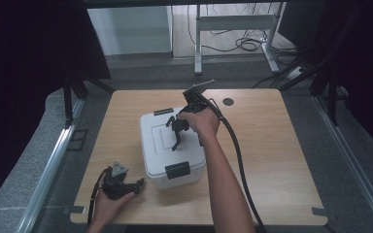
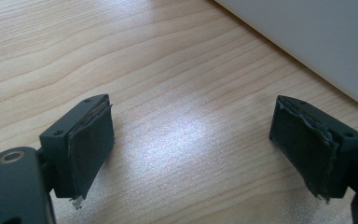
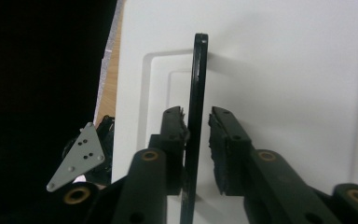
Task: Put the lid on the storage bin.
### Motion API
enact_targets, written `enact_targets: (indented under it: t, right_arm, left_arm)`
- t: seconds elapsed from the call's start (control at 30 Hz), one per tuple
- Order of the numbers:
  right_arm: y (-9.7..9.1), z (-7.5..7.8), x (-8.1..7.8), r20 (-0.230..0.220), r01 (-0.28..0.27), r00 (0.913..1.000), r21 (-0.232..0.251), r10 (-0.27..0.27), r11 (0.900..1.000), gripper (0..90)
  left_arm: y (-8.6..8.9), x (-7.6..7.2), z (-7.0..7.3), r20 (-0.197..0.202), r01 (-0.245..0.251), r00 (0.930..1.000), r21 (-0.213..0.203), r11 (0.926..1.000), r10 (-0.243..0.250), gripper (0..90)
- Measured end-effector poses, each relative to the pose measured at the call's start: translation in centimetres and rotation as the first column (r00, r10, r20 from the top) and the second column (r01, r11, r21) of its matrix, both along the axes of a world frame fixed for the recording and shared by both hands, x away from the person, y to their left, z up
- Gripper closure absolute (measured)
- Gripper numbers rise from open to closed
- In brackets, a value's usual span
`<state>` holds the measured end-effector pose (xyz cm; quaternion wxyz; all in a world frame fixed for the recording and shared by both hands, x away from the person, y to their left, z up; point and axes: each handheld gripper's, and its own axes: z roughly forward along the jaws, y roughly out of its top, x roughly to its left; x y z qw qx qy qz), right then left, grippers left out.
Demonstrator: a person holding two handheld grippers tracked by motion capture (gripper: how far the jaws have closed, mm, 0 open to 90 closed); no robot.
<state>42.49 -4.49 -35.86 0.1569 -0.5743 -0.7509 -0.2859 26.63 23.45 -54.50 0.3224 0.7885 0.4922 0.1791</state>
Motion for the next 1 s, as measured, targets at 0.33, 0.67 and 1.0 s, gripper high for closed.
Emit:
enact_targets:
  t: [0.33,0.67,1.0]
  right_arm:
    - [-3.5,1.6,-1.3,0.168,-0.025,0.9856,0.010,0.023,0.9996,47.3]
    - [-8.9,0.4,-3.2,0.252,-0.026,0.9678,0.045,0.013,0.9987,42.8]
    - [-13.6,-2.1,-5.2,0.300,-0.019,0.9538,0.082,-0.006,0.9964,39.4]
  left_arm:
    - [0.0,0.0,0.0,0.000,0.000,1.0000,0.000,1.0000,0.000,13.6]
    - [0.0,0.0,0.0,-0.001,0.002,1.0000,0.004,1.0000,-0.002,13.6]
    - [0.0,0.0,0.0,0.001,0.001,1.0000,0.002,1.0000,-0.001,13.6]
